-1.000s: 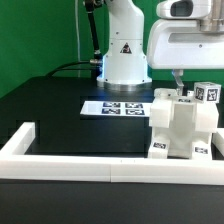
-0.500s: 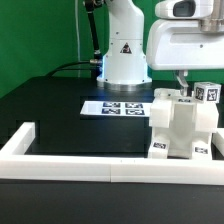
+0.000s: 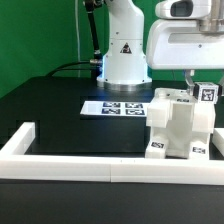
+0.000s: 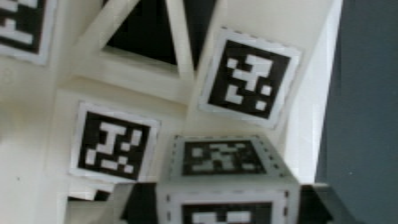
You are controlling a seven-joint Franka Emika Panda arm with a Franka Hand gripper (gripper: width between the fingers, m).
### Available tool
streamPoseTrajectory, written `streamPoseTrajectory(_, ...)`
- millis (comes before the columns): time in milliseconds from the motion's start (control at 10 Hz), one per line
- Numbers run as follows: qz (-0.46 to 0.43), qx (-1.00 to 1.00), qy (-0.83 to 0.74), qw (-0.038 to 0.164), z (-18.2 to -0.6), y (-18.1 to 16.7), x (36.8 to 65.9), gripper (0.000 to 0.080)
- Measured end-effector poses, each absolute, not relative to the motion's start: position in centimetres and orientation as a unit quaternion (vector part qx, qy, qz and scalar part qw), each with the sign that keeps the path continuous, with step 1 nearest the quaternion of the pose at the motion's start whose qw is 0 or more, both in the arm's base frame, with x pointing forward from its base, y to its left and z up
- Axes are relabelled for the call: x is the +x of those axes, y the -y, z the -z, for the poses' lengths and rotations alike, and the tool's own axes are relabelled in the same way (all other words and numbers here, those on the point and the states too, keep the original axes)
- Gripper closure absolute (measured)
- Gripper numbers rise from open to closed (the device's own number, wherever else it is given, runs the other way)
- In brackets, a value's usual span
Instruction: Assemble chair
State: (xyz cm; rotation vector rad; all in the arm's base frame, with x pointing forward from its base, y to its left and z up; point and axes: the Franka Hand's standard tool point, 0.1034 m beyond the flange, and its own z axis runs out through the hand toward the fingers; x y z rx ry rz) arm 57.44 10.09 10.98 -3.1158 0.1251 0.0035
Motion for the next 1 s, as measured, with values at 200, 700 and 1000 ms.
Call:
streamPoseTrajectory(200,-0.002,-0.994,-0.113,0.012,-10.98,-10.09,57.43,0.0516)
streamPoseTrajectory(700,-0.004,-0.965,-0.262,0.012,-10.98,-10.15,57.43,0.0515)
streamPoseTrajectory(1000,-0.004,-0.952,-0.307,0.012,-10.98,-10.18,57.42,0.0515)
